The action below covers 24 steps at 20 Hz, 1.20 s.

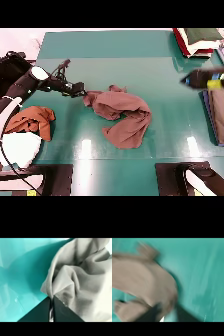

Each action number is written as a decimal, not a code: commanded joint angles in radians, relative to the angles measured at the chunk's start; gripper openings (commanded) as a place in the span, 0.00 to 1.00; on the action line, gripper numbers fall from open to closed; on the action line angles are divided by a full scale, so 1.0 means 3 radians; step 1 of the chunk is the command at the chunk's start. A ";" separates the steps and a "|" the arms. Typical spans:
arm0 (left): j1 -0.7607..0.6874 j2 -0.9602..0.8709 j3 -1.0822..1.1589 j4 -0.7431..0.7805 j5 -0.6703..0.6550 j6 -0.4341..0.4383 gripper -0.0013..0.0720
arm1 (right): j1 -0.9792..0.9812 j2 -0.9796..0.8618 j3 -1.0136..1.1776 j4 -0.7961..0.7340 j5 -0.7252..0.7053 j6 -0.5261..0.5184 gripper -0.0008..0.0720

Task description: Fold the shirts.

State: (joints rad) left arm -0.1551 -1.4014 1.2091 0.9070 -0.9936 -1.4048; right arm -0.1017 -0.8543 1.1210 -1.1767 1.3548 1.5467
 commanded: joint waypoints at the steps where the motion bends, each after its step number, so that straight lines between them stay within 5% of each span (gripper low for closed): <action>1: 0.0020 0.0033 0.0145 0.0099 -0.0018 -0.0001 0.05 | -0.0580 0.0122 -0.1314 0.0186 -0.0019 -0.0048 0.63; 6: 0.0020 0.0031 0.0142 0.0099 -0.0047 -0.0003 0.05 | -0.0449 -0.0259 -0.2336 0.1254 -0.0613 -0.0567 0.63; 12: 0.0020 0.0031 0.0142 0.0099 -0.0066 -0.0003 0.05 | 0.0238 -0.0885 -0.2117 0.1588 -0.1556 -0.0590 0.60; 15: 0.0020 0.0031 0.0142 0.0099 -0.0070 -0.0003 0.05 | 0.0398 -0.1239 -0.1821 0.1593 -0.1625 -0.0582 0.50; 18: 0.0020 0.0032 0.0144 0.0099 -0.0072 -0.0003 0.05 | 0.0577 -0.1461 -0.1559 0.1562 -0.1560 -0.0627 0.03; 24: 0.0173 0.0537 0.0832 0.0397 -0.0233 -0.0001 0.05 | 0.0270 -0.0645 -0.0529 0.0696 -0.0860 -0.0582 0.03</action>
State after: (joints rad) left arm -0.1284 -1.3178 1.3571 0.9791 -1.0485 -1.4055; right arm 0.0269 -1.1591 0.8165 -0.8482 0.9894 1.3632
